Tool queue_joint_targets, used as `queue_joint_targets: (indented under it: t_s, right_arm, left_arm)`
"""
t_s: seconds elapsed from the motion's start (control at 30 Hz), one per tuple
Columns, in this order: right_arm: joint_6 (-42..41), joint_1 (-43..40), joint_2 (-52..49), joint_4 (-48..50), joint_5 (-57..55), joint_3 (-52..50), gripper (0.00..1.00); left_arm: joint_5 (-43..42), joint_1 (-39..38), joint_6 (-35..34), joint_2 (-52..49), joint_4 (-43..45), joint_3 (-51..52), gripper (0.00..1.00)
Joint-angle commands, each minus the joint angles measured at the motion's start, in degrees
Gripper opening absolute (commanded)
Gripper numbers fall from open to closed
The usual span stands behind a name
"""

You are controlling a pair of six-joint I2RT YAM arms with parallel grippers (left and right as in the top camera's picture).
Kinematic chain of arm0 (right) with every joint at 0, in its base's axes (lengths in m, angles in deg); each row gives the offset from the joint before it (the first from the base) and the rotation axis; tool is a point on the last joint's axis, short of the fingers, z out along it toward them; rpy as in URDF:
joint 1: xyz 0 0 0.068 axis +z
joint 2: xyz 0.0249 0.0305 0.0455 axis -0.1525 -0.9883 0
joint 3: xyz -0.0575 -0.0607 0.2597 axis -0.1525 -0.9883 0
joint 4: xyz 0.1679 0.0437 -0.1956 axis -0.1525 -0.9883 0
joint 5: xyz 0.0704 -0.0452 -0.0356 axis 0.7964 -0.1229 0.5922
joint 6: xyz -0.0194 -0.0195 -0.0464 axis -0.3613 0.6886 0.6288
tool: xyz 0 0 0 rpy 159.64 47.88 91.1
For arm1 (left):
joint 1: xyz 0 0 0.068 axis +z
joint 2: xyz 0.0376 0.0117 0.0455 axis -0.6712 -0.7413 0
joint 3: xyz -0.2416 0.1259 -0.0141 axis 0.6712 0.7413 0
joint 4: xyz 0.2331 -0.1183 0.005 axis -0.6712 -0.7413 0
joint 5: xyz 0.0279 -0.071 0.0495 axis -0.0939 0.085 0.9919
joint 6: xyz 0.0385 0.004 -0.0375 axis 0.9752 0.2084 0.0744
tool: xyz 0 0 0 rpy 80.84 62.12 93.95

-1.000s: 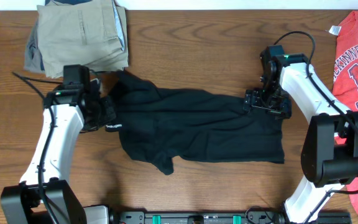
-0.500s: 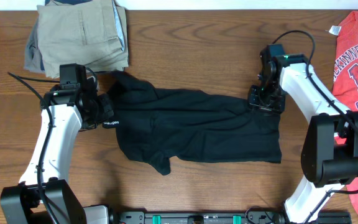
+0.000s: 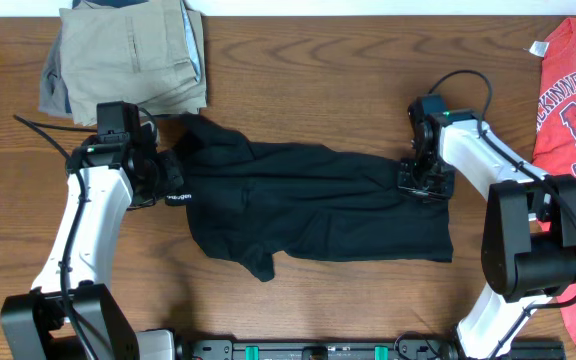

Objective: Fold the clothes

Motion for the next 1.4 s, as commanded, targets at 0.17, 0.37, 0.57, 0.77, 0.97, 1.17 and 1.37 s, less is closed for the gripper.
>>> queue_joint_targets:
  t_s: [0.17,0.37,0.57,0.77,0.97,1.17,1.37]
  right_arm:
    - [-1.2,-4.5,1.7,2.2,-3.5,-0.2,0.01]
    - [-0.7,-8.7,1.7,2.8,-4.1,0.9,0.01]
    - [-0.6,-12.2,1.7,1.4,-4.0,3.5,0.02]
    - [0.4,-13.2,1.7,-3.8,-3.8,8.2,0.02]
    - [0.4,-13.0,1.7,-10.8,-1.8,10.9,0.01]
    - [1.5,-13.0,1.7,-15.7,-1.7,10.5,0.07]
    - [1.6,-13.0,1.7,-17.0,-1.9,8.0,0.67]
  left_arm:
    - [0.7,0.1,-0.7,-0.5,0.1,0.3,0.07]
    - [0.8,0.1,-0.7,-0.5,0.1,0.3,0.07]
    - [0.8,0.1,-0.7,-0.5,0.2,0.3,0.07]
    - [0.8,0.1,-0.7,-0.5,0.7,0.3,0.08]
    - [0.8,0.1,-0.7,-0.5,0.8,0.3,0.07]
    - [0.7,0.1,-0.7,-0.5,0.8,0.3,0.08]
    - [0.4,0.1,-0.8,-1.6,0.7,0.3,0.12]
